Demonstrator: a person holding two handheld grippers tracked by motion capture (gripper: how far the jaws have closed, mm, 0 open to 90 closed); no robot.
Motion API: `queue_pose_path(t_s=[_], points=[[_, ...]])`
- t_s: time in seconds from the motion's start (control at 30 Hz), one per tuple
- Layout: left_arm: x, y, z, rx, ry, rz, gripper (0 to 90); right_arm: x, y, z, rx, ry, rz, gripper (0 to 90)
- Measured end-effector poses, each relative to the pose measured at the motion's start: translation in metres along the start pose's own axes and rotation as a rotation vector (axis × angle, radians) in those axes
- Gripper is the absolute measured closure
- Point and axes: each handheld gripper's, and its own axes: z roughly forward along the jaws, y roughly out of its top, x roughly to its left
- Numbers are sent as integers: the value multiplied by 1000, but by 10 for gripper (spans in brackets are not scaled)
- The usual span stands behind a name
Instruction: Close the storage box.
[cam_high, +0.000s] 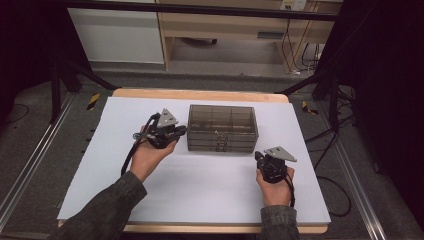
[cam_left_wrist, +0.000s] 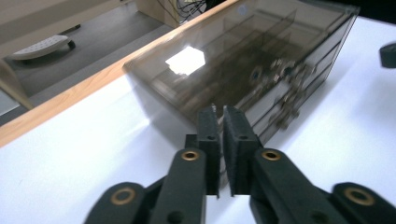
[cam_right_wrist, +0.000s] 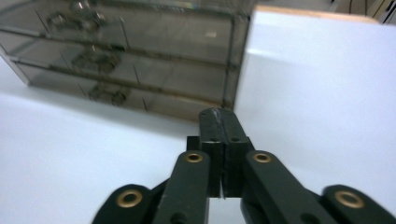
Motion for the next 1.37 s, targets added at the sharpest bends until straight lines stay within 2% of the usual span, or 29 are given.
queue_pose_path(t_s=[0.1, 0.2, 0.23, 0.3, 0.4, 0.47, 0.5, 0.57, 0.6, 0.7, 0.8, 0.97, 1.07, 1.23, 1.37], points=[[4, -18, -9, -5, 22, 13, 738, -7, -6, 0, 24, 1, -10, 737], [10, -38, -17, -20, 63, 10, 555, -13, -9, -1, 27, -3, -10, 619], [13, -44, -19, -27, 66, -1, 476, -15, -10, -1, 25, -6, -11, 559], [17, -55, -22, -30, 76, -5, 374, -18, -12, 0, 23, -18, -13, 451], [24, -79, -28, -22, 108, 6, 227, -24, -13, 4, 39, -25, -3, 285], [27, -93, -31, -35, 113, -15, 121, -28, -14, 7, 44, -46, -5, 212], [30, -101, -34, -38, 116, -28, 101, -28, -14, 8, 46, -52, -1, 185], [35, -115, -38, -41, 120, -54, 68, -31, -15, 8, 42, -61, -6, 143], [39, -123, -40, -43, 144, -72, 61, -32, -15, 8, 42, -67, -12, 129], [46, -134, -45, -43, 179, -83, 61, -35, -16, 8, 42, -71, -13, 109], [57, -145, -48, -44, 185, -110, 61, -38, -18, 10, 55, -82, -12, 103], [65, -158, -49, -48, 228, -134, 62, -42, -21, 13, 79, -103, 1, 114], [68, -164, -50, -62, 218, -172, 62, -43, -23, 14, 87, -109, -9, 127], [68, -164, -51, -69, 216, -173, 61, -47, -29, 18, 96, -114, -20, 126], [71, -165, -50, -63, 205, -201, 60, -50, -29, 18, 96, -98, -1, 119]])
